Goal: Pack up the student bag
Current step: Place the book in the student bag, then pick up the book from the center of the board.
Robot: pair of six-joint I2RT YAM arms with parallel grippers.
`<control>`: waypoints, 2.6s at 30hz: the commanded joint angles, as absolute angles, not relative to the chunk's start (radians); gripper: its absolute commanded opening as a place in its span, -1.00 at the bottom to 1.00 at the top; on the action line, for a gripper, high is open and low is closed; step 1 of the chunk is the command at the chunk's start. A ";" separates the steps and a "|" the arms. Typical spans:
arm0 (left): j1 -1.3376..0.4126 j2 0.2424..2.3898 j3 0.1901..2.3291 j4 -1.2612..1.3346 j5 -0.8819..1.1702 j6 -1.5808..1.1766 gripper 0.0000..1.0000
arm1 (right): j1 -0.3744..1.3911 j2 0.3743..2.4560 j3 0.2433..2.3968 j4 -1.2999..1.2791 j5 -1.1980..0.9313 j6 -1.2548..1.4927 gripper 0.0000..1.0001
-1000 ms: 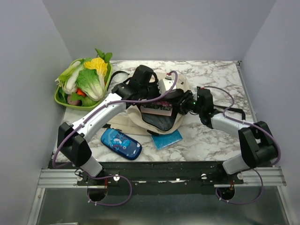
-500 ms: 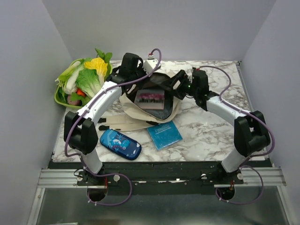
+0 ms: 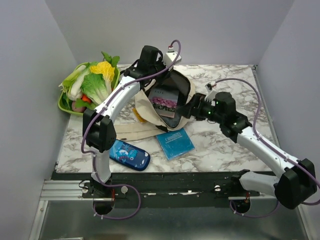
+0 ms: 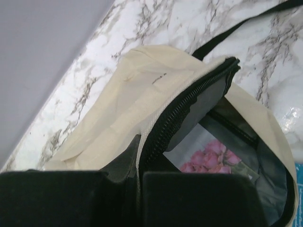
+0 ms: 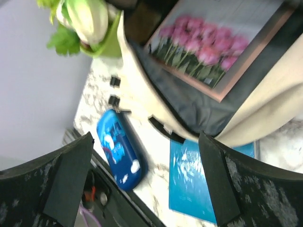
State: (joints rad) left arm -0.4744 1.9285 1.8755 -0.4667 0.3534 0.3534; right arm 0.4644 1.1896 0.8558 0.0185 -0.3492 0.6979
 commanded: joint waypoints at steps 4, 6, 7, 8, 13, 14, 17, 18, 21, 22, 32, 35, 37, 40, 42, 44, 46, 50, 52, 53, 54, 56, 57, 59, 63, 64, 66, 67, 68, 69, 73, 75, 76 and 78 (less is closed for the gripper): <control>-0.537 2.046 2.103 -0.489 0.460 0.295 -0.86 | 0.738 1.141 0.819 -0.138 -0.144 0.488 0.93; -0.543 2.063 2.154 -0.509 0.495 0.288 -0.83 | 0.817 1.163 0.818 -0.108 -0.124 0.465 0.92; -0.546 2.074 2.163 -0.514 0.503 0.284 -0.82 | 0.834 1.175 0.821 -0.098 -0.120 0.459 0.91; -0.552 2.074 2.169 -0.518 0.509 0.284 -0.82 | 0.847 1.207 0.824 -0.095 -0.100 0.459 0.91; -0.558 2.049 2.100 -0.503 0.485 0.294 -0.80 | 0.854 1.262 0.838 -0.121 -0.008 0.494 0.87; -0.557 2.045 2.064 -0.499 0.479 0.305 -0.77 | 0.854 1.264 0.841 -0.150 0.036 0.503 0.86; -0.539 2.033 1.999 -0.476 0.459 0.314 -0.71 | 0.854 1.264 0.815 -0.241 0.103 0.538 0.86; -0.525 2.031 1.990 -0.474 0.462 0.311 -0.63 | 0.853 1.253 0.789 -0.245 0.116 0.549 0.87; -0.503 2.017 1.954 -0.486 0.469 0.308 -0.07 | 0.847 1.206 0.686 -0.238 0.133 0.587 0.98; -0.493 1.993 1.939 -0.486 0.469 0.313 0.03 | 0.845 1.192 0.664 -0.233 0.130 0.594 1.00; -0.428 1.709 1.748 -0.679 0.638 0.416 0.56 | 0.701 1.207 0.541 -0.129 0.008 0.574 1.00; -0.425 1.637 1.674 -0.813 0.701 0.495 0.44 | 0.670 1.229 0.548 -0.095 0.005 0.545 1.00; -0.423 1.600 1.623 -0.906 0.736 0.544 0.36 | 0.657 1.264 0.554 -0.075 0.005 0.531 1.00; -0.422 1.562 1.494 -0.959 0.753 0.624 0.19 | 0.640 1.321 0.571 -0.042 -0.057 0.517 1.00; -0.422 1.560 1.447 -1.047 0.782 0.731 -0.02 | 0.635 1.336 0.565 -0.009 -0.089 0.517 1.00; -0.423 1.569 1.428 -1.098 0.810 0.790 -0.15 | 0.634 1.354 0.558 0.046 -0.107 0.526 0.99; -0.429 1.577 1.396 -1.147 0.822 0.866 -0.16 | 0.624 1.365 0.549 0.063 -0.121 0.535 0.97; -0.477 1.592 1.313 -1.172 0.799 0.957 -0.16 | 0.606 1.376 0.522 0.126 -0.152 0.561 0.95; -0.506 1.601 1.279 -1.126 0.763 0.957 -0.16 | 0.594 1.388 0.522 0.133 -0.149 0.565 0.93; -0.517 1.609 1.266 -1.114 0.753 0.956 -0.16 | 0.591 1.397 0.525 0.143 -0.153 0.565 0.93; -0.544 1.615 1.244 -1.085 0.747 0.950 -0.15 | 0.578 1.410 0.525 0.147 -0.164 0.568 0.93; -0.563 1.643 1.227 -1.054 0.721 0.916 -0.17 | 0.569 1.416 0.525 0.156 -0.178 0.574 0.91; -0.575 1.652 1.212 -1.014 0.713 0.901 -0.17 | 0.563 1.417 0.525 0.158 -0.192 0.577 0.90; -0.581 1.678 1.197 -0.968 0.668 0.859 -0.20 | 0.563 1.417 0.514 0.172 -0.205 0.584 0.89; -0.591 1.716 1.169 -0.888 0.582 0.813 -0.21 | 0.561 1.437 0.511 0.201 -0.233 0.597 0.86; -0.595 1.727 1.164 -0.878 0.565 0.811 -0.21 | 0.561 1.442 0.517 0.207 -0.233 0.598 0.85; -0.598 1.733 1.143 -0.833 0.496 0.792 -0.22 | 0.561 1.465 0.543 0.207 -0.226 0.597 0.84; -0.600 1.744 1.140 -0.824 0.474 0.784 -0.22 | 0.561 1.474 0.551 0.206 -0.222 0.595 0.84; -0.601 1.750 1.137 -0.816 0.459 0.778 -0.22 | 0.560 1.483 0.560 0.203 -0.222 0.592 0.83; -0.601 1.755 1.137 -0.795 0.436 0.769 -0.22 | 0.560 1.488 0.567 0.202 -0.225 0.591 0.83; -0.601 1.796 1.146 -0.744 0.396 0.710 -0.21 | 0.560 1.496 0.583 0.199 -0.244 0.595 0.78; -0.601 1.815 1.164 -0.727 0.387 0.693 -0.18 | 0.560 1.488 0.572 0.204 -0.248 0.597 0.77; -0.601 1.827 1.169 -0.724 0.384 0.687 -0.17 | 0.560 1.483 0.568 0.204 -0.250 0.597 0.77; -0.603 1.842 1.184 -0.713 0.383 0.666 -0.14 | 0.560 1.477 0.565 0.212 -0.276 0.595 0.76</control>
State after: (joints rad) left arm -0.5972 1.8015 1.1549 -0.7834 0.4419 0.7231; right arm 0.5606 1.4704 0.5697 0.2039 -0.2218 0.5911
